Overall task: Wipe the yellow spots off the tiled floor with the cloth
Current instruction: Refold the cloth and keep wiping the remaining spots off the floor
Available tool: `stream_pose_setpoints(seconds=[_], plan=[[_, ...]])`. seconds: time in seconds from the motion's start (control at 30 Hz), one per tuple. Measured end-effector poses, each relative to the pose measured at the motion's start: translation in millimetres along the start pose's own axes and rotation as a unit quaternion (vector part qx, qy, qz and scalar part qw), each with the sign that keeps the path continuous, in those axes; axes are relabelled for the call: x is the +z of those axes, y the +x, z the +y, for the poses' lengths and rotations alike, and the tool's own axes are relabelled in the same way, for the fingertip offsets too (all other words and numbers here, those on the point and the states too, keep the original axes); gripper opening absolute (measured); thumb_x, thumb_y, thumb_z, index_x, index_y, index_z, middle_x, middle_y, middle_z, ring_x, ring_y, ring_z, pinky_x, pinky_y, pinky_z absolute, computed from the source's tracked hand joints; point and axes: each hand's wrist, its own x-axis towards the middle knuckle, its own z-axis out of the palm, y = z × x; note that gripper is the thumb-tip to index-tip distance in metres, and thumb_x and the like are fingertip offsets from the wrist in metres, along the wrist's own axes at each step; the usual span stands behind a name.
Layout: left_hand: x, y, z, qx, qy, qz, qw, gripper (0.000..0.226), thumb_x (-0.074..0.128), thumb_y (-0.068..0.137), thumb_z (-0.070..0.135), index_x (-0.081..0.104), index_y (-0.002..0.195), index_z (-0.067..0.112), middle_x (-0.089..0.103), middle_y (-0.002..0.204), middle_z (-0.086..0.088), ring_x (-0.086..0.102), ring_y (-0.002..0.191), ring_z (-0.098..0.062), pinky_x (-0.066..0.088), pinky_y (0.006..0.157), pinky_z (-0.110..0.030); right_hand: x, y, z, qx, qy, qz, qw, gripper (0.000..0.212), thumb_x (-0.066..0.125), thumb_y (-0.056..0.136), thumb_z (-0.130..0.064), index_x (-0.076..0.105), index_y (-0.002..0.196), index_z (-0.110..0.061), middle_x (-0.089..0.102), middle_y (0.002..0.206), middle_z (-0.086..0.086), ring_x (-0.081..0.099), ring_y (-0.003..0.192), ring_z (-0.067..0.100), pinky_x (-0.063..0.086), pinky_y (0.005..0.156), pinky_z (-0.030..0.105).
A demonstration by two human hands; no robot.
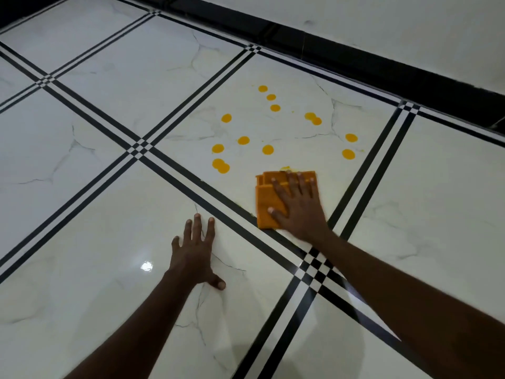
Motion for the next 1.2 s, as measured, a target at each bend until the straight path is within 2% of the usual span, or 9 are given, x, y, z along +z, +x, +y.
stream_pose_setpoints(seconds=[0.17,0.27,0.4,0.6,0.73,0.83,0.93,1.07,1.2], plan=[[7.7,3.9,-1.7,-0.004,-0.011,0.01,1.0,0.16,0.085,0.052,0.068,-0.03,0.152,0.019,-0.037,0.157,-0.018,-0.025,0.148,-0.039,0.007,0.12,-0.059,-3.4,-89.5,-0.3,0.2,0.014,0.051,0.978,0.085,0.028,0.094,-0.071,0.014,0.164,-0.025,0.015,0.169,0.021,0.014,0.155,0.044,0.01,0.122,0.065],[9.7,6.6,0.6,-0.008,-0.007,0.004,1.0,0.159,0.085,0.054,0.067,-0.03,0.152,0.018,-0.038,0.156,-0.019,-0.027,0.147,-0.04,0.004,0.119,-0.061,9.9,-129.2,-64.3,0.125,0.031,0.023,0.991,0.09,0.031,0.092,-0.075,0.01,0.165,-0.026,0.007,0.17,0.021,0.006,0.157,0.045,0.0,0.124,0.064],[8.3,3.6,-6.0,0.004,-0.017,0.008,1.0,0.158,0.082,0.054,0.072,-0.03,0.152,0.021,-0.038,0.156,-0.016,-0.027,0.148,-0.037,0.003,0.12,-0.059,10.1,-42.6,-66.1,-0.048,0.01,-0.007,0.999,0.087,0.034,0.091,-0.074,0.016,0.164,-0.03,0.012,0.171,0.017,0.014,0.156,0.043,0.006,0.124,0.063],[7.9,5.9,-9.1,0.013,-0.021,0.013,1.0,0.16,0.082,0.051,0.074,-0.03,0.152,0.02,-0.036,0.158,-0.017,-0.026,0.148,-0.038,0.006,0.119,-0.06,-4.6,-34.1,14.3,0.167,-0.009,0.024,0.986,0.086,0.029,0.092,-0.073,0.019,0.163,-0.025,0.017,0.168,0.022,0.017,0.154,0.046,0.008,0.123,0.066],[10.0,7.5,-11.1,0.022,-0.017,0.017,0.999,0.16,0.079,0.051,0.078,-0.03,0.152,0.021,-0.039,0.156,-0.017,-0.027,0.148,-0.038,0.005,0.119,-0.06,-21.3,-48.0,11.1,0.137,0.018,-0.005,0.99,0.085,0.031,0.089,-0.07,0.038,0.156,-0.019,0.04,0.157,0.022,0.034,0.146,0.044,0.018,0.119,0.062],[11.1,8.7,-11.7,0.019,-0.007,0.022,1.0,0.161,0.078,0.049,0.08,-0.032,0.151,0.021,-0.045,0.15,-0.014,-0.026,0.148,-0.039,0.008,0.118,-0.061,-41.6,-39.9,26.9,0.21,0.053,0.037,0.976,0.07,0.055,0.091,-0.052,0.049,0.144,-0.007,0.056,0.139,0.023,0.047,0.131,0.042,0.034,0.11,0.056],[8.5,8.5,-10.7,0.013,-0.006,0.023,1.0,0.162,0.08,0.048,0.078,-0.033,0.151,0.022,-0.043,0.153,-0.016,-0.025,0.148,-0.04,0.012,0.117,-0.061,-56.2,-29.8,39.4,0.218,0.025,-0.015,0.976,0.052,0.071,0.088,-0.045,0.06,0.121,-0.006,0.065,0.118,0.02,0.053,0.117,0.04,0.043,0.098,0.048],[2.7,6.6,-6.6,0.007,0.0,0.018,1.0,0.163,0.083,0.049,0.074,-0.033,0.151,0.021,-0.039,0.155,-0.018,-0.025,0.148,-0.041,0.014,0.116,-0.061,-81.6,-18.1,53.3,0.211,0.164,-0.094,0.959,0.03,0.076,0.087,-0.033,0.07,0.098,-0.007,0.07,0.097,0.013,0.063,0.092,0.028,0.045,0.074,0.033],[0.3,6.5,-4.9,0.003,0.004,0.01,1.0,0.162,0.083,0.05,0.073,-0.031,0.152,0.019,-0.037,0.156,-0.02,-0.024,0.148,-0.043,0.015,0.117,-0.062,-127.7,-22.4,60.6,0.227,0.264,-0.011,0.937,0.022,0.077,0.086,-0.026,0.071,0.102,-0.011,0.067,0.095,0.012,0.065,0.093,0.032,0.052,0.076,0.039]])
